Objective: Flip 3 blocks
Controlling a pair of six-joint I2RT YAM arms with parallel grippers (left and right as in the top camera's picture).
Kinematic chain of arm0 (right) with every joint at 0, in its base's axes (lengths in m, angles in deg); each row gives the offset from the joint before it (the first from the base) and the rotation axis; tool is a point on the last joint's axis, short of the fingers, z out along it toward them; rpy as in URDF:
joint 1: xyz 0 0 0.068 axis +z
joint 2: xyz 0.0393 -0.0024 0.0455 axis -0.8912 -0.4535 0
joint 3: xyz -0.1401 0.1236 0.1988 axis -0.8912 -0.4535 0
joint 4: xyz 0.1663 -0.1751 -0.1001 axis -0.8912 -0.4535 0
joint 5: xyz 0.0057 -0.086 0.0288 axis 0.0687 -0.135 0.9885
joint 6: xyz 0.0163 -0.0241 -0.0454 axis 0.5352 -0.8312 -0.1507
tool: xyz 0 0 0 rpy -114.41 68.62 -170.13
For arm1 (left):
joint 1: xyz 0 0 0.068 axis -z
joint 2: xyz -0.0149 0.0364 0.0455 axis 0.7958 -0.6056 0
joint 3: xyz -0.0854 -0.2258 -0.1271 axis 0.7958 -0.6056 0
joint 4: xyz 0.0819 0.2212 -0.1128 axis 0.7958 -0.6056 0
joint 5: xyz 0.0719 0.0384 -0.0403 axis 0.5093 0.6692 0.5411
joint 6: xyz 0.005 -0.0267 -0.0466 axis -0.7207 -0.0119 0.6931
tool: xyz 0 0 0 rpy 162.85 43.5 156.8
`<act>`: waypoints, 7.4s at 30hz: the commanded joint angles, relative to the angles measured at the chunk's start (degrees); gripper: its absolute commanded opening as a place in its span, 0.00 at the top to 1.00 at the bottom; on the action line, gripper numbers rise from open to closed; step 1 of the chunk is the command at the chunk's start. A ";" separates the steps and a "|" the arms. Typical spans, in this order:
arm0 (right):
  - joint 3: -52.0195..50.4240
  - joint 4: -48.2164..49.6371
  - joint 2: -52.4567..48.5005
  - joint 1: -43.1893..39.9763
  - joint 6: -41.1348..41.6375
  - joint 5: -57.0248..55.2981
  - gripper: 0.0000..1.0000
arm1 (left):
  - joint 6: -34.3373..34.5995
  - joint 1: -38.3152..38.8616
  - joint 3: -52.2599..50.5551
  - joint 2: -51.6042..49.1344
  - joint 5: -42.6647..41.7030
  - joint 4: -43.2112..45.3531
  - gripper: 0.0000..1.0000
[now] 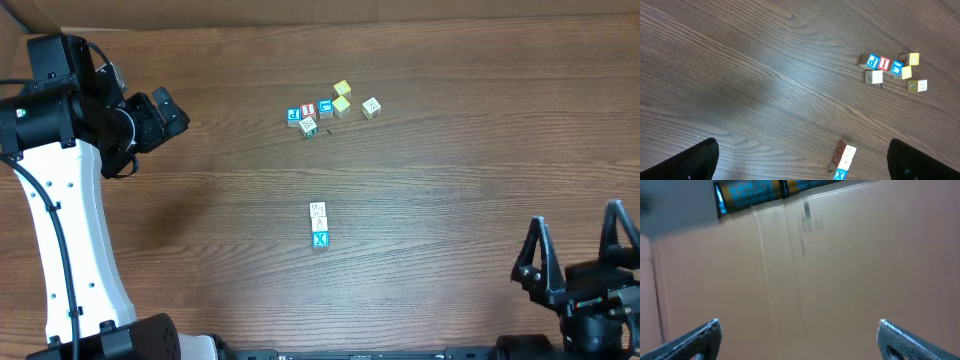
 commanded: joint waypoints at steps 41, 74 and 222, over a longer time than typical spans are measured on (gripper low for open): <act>-29.53 13.07 0.72 -0.11 0.26 0.57 0.00 | -1.11 0.07 -0.57 -0.31 0.44 0.04 0.00; -29.51 1.77 0.72 -0.07 -10.08 1.40 0.00 | -1.11 0.02 -0.57 -0.28 0.44 0.04 0.00; -29.51 1.77 0.55 -0.07 -10.08 1.40 0.00 | -18.71 11.26 -103.84 91.06 5.51 75.87 0.00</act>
